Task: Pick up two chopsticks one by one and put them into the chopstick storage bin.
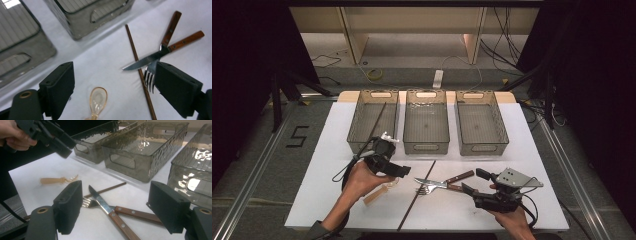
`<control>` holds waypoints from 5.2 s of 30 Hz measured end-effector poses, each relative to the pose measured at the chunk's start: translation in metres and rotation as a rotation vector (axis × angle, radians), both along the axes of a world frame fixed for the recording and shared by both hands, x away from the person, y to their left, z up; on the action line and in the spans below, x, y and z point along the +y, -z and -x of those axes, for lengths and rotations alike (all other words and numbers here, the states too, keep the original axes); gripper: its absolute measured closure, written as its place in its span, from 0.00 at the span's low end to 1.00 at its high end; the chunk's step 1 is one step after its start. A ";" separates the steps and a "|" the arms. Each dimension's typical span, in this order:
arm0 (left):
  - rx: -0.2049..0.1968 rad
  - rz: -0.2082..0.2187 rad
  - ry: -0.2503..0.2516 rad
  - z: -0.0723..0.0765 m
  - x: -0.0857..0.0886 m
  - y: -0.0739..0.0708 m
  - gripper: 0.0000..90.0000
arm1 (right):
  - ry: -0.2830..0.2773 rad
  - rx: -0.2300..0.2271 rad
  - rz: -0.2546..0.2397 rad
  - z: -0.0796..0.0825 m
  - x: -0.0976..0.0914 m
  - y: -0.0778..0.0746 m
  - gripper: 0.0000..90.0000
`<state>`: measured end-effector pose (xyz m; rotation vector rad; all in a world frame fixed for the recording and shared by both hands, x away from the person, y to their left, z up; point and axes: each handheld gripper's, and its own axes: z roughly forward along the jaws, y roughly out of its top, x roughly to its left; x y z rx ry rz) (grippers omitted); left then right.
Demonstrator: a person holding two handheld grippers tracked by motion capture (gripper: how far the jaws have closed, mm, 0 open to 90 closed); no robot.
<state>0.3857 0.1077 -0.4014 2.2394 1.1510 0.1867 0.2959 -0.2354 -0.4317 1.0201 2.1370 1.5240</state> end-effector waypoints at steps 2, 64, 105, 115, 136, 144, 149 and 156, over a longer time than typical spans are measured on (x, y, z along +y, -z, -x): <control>0.009 -0.014 0.012 0.003 -0.003 0.003 0.18 | -0.001 0.003 -0.002 -0.001 0.000 0.000 0.32; 0.161 -0.303 0.212 0.048 -0.054 0.062 0.53 | -0.016 0.002 0.021 0.000 0.002 0.000 0.32; 0.176 -0.286 0.194 0.037 -0.040 0.061 0.94 | -0.017 0.004 0.025 0.000 0.003 0.000 0.32; 0.171 -0.290 0.166 0.032 -0.031 0.058 0.94 | -0.018 0.003 0.024 0.000 0.003 0.000 0.32; 0.145 -0.271 0.119 0.023 -0.012 0.050 0.94 | -0.018 0.004 0.024 0.000 0.003 0.000 0.32; 0.123 -0.245 0.123 0.023 -0.008 0.039 0.94 | -0.019 0.004 0.025 0.000 0.003 0.000 0.32; 0.100 -0.204 0.123 0.023 -0.004 0.029 0.94 | -0.019 0.004 0.024 0.000 0.003 0.000 0.32; 0.085 -0.182 0.118 0.021 0.003 0.021 0.94 | -0.021 0.004 0.024 0.000 0.003 0.000 0.32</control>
